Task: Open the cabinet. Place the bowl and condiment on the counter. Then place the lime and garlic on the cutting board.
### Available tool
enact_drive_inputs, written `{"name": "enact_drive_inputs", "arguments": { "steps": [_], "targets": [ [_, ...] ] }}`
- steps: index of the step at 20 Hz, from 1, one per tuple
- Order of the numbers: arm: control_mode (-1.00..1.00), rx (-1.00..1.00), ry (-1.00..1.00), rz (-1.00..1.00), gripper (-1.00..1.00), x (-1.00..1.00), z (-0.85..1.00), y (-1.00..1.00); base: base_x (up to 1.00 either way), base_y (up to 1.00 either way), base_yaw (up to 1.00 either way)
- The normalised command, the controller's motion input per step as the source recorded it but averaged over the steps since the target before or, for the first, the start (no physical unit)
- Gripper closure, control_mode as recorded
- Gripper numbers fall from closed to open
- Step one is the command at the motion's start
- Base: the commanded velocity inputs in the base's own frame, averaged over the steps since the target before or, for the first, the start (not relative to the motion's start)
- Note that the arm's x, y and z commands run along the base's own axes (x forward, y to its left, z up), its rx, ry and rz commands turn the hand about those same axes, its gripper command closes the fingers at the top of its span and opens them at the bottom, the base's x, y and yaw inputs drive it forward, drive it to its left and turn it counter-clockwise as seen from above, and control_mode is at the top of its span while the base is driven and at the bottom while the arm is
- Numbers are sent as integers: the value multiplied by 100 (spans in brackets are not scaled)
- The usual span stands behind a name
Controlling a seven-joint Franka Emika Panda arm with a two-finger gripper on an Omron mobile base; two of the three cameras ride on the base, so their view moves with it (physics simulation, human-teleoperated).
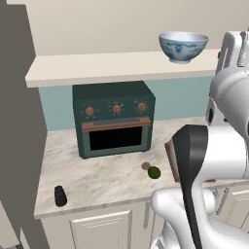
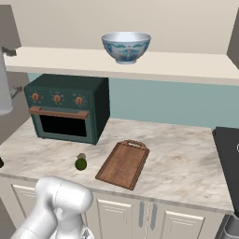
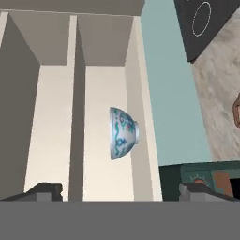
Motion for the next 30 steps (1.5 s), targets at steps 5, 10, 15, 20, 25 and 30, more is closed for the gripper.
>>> {"name": "enact_drive_inputs", "arguments": {
  "steps": [5,10,15,20,25,30],
  "targets": [
    [-100,16,0,-9,-100,9,22,-7,0,0,0],
    [-100,9,-3,-3,-100,15,-8,-16,0,0,0],
    [-100,7,-6,0,-100,24,-14,-20,0,0,0],
    [-100,7,-5,0,-100,31,-3,-19,0,0,0],
    [-100,4,-1,0,-100,36,-2,-12,0,0,0],
    [-100,1,0,0,-100,33,-11,-10,0,0,0]
  ]
}}
